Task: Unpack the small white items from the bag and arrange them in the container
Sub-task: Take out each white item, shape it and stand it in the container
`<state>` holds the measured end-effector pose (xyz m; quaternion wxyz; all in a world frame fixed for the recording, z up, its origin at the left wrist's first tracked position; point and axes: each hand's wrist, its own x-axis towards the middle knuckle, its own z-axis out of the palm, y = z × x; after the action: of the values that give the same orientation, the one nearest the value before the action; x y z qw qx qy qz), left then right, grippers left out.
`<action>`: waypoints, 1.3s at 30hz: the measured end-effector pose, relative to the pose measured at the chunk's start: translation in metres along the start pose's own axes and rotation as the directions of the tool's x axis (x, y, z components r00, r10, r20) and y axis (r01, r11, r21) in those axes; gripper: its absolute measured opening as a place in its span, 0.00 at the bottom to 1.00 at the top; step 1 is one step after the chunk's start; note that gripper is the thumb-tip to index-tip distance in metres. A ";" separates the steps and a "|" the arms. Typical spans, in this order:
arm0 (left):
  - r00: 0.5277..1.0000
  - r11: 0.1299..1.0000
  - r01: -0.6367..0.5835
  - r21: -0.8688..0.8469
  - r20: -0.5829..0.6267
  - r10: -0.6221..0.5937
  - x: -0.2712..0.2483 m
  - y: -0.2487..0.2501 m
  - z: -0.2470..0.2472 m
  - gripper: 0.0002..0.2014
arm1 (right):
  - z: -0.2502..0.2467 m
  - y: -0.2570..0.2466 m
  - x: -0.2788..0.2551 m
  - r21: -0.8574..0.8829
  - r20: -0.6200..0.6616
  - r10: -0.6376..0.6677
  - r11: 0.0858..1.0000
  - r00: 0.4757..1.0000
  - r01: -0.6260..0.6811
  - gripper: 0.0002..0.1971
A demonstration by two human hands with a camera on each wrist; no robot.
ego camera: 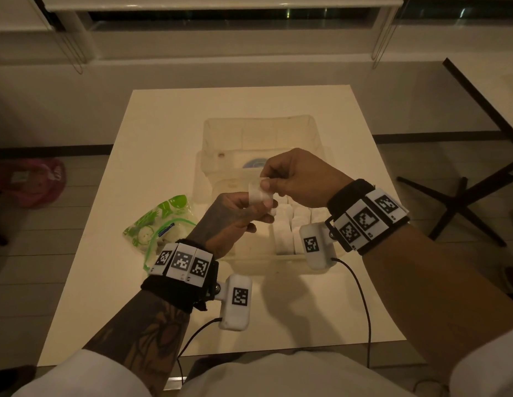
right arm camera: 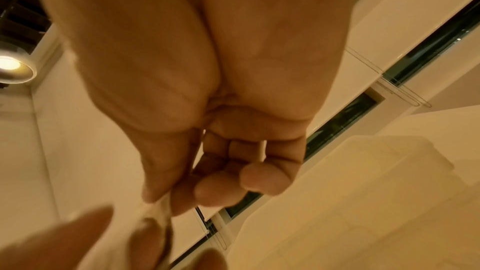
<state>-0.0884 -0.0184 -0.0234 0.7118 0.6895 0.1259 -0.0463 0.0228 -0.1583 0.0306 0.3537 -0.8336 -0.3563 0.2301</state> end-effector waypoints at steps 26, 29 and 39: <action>0.985 0.991 0.088 -0.100 -0.139 -0.102 -0.007 -0.009 -0.011 0.11 | 0.013 0.012 0.024 -0.101 0.006 0.047 0.994 0.999 -0.046 0.05; 0.968 0.974 0.156 -0.163 -0.169 -0.184 -0.007 -0.016 -0.018 0.09 | 0.015 0.021 0.030 -0.084 -0.003 0.078 0.993 0.997 -0.078 0.04; 0.919 0.926 0.317 0.204 -0.307 -0.247 -0.013 -0.035 -0.031 0.03 | 0.047 0.057 0.051 -0.387 0.119 0.237 0.905 0.964 -0.175 0.07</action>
<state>-0.1127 0.0093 -0.0546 0.5804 0.7476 0.3156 -0.0680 0.0502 -0.1280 -0.0489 0.1321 -0.8969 -0.3309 0.2618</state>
